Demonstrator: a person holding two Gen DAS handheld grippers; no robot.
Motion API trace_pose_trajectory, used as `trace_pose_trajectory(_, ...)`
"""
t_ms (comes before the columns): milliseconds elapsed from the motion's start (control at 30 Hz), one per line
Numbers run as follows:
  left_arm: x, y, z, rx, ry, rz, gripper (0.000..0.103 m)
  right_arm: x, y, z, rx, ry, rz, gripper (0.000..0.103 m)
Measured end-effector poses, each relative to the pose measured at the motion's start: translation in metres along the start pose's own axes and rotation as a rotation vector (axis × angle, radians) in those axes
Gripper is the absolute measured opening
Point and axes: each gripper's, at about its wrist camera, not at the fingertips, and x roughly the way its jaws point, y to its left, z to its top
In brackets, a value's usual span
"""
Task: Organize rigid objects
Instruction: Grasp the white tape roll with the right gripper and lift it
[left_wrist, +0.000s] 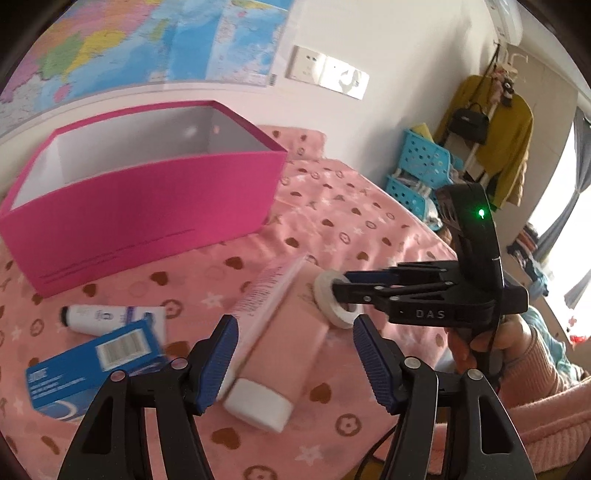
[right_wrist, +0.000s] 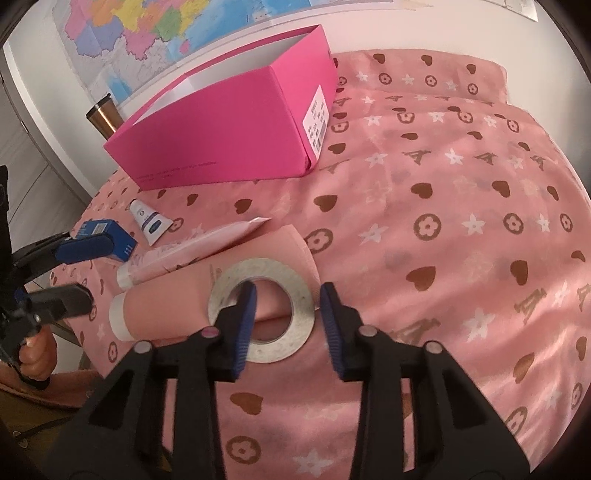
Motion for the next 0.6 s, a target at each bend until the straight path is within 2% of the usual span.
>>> trace_pose_trajectory(133, 0.013, -0.009, 0.0, 0.02, 0.037, -0.016, 0.056, 0.0, 0.0, -0.001, 0.0, -0.004, -0.005, 0.03)
trace_pose_trajectory(233, 0.018, -0.015, -0.001, 0.039, 0.051, -0.035, 0.054, -0.002, -0.001, -0.001, 0.009, -0.01, -0.011, 0.02)
trace_pose_trajectory(300, 0.022, -0.019, 0.0, 0.052, 0.061, -0.04, 0.054, -0.003, -0.003, -0.002, 0.017, -0.017, -0.014, 0.017)
trace_pose_trajectory(600, 0.035, -0.02, 0.007, 0.03, 0.09, -0.08, 0.052, -0.022, 0.0, 0.003, 0.022, -0.078, -0.013, 0.017)
